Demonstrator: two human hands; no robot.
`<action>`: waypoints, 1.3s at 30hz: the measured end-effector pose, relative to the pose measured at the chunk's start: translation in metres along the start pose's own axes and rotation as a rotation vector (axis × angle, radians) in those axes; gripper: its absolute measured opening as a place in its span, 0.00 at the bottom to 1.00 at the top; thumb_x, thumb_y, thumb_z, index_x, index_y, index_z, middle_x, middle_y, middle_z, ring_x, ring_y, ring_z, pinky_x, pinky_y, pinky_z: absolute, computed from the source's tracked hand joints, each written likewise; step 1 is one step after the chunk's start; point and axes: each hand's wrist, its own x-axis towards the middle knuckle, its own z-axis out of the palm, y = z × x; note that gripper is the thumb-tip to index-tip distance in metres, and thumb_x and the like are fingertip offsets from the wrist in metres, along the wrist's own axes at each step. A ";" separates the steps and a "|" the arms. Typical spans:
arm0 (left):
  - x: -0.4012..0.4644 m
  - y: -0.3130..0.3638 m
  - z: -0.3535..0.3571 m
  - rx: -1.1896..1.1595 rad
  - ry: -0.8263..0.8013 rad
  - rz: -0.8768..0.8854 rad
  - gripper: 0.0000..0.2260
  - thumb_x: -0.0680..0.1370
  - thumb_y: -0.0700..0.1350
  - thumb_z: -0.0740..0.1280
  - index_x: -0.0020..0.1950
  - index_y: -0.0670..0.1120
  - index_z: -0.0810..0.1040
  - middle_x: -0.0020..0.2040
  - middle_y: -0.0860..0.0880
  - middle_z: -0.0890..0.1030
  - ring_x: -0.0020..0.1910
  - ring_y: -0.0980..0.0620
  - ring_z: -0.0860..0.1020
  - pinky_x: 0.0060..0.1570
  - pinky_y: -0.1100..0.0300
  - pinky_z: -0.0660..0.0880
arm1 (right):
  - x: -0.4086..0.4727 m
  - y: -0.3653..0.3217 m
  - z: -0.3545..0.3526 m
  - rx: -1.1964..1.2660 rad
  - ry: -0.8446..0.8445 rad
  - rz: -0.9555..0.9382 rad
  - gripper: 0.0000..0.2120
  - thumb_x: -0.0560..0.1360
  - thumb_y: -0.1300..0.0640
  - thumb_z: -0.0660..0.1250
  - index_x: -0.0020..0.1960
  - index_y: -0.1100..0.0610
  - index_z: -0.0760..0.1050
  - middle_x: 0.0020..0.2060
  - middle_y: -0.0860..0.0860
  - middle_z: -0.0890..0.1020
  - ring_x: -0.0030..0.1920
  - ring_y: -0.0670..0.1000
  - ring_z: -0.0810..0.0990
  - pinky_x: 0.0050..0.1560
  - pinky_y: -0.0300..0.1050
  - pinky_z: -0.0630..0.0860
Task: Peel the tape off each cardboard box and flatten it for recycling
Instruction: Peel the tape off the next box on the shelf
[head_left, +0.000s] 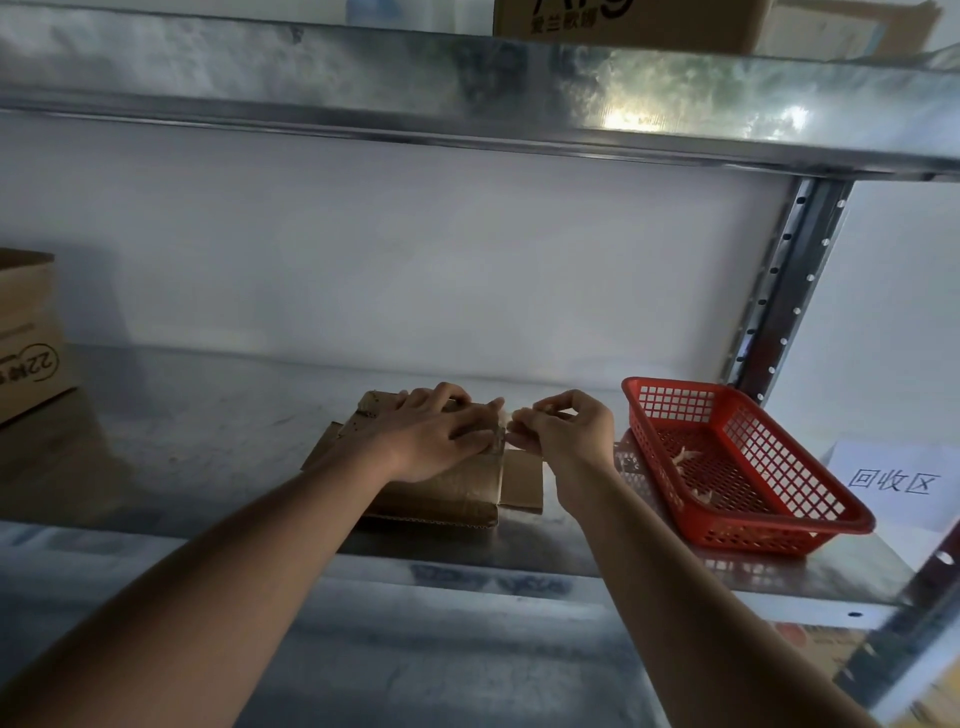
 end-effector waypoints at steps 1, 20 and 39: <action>0.000 0.000 0.000 0.012 -0.006 0.002 0.25 0.78 0.76 0.43 0.75 0.80 0.48 0.76 0.62 0.56 0.76 0.45 0.59 0.71 0.41 0.61 | 0.000 0.000 0.000 0.014 0.004 0.022 0.09 0.73 0.72 0.75 0.49 0.66 0.78 0.34 0.61 0.86 0.36 0.59 0.88 0.38 0.50 0.86; 0.006 -0.010 -0.009 -0.338 -0.112 -0.062 0.25 0.84 0.56 0.62 0.81 0.66 0.60 0.83 0.62 0.51 0.83 0.52 0.43 0.80 0.41 0.38 | -0.023 -0.005 0.010 -0.785 -0.131 -0.191 0.27 0.68 0.42 0.81 0.62 0.51 0.76 0.50 0.51 0.85 0.48 0.55 0.86 0.51 0.57 0.84; 0.007 -0.006 0.012 0.089 0.032 0.014 0.27 0.86 0.59 0.45 0.85 0.56 0.48 0.84 0.52 0.53 0.83 0.46 0.48 0.79 0.35 0.41 | -0.023 -0.036 0.040 -1.324 -0.178 -0.324 0.18 0.74 0.53 0.79 0.37 0.58 0.72 0.37 0.55 0.80 0.40 0.56 0.80 0.36 0.50 0.74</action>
